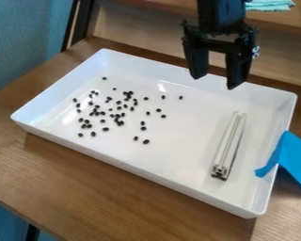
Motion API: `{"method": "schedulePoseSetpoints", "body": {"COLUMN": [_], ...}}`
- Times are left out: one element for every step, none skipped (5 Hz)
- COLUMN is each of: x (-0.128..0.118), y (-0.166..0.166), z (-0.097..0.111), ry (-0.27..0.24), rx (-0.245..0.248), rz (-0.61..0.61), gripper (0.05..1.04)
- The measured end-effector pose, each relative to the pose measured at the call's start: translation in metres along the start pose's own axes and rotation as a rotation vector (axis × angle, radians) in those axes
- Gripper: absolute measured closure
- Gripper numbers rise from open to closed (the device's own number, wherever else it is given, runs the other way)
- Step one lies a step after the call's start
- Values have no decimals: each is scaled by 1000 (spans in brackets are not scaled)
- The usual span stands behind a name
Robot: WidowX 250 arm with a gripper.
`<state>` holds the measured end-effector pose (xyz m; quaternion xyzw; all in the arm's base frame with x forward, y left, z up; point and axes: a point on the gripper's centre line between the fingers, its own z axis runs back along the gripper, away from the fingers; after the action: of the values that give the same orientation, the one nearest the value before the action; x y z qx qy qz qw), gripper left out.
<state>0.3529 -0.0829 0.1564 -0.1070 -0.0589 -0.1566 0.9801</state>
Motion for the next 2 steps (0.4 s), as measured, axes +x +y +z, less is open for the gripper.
{"method": "schedulePoseSetpoints", "body": {"x": [-4, -13], "y": [3, 5], "z": [-14, -25], "ry": [43, 73], "rx": [-7, 4], "rz": [11, 23], "gripper": [83, 83]}}
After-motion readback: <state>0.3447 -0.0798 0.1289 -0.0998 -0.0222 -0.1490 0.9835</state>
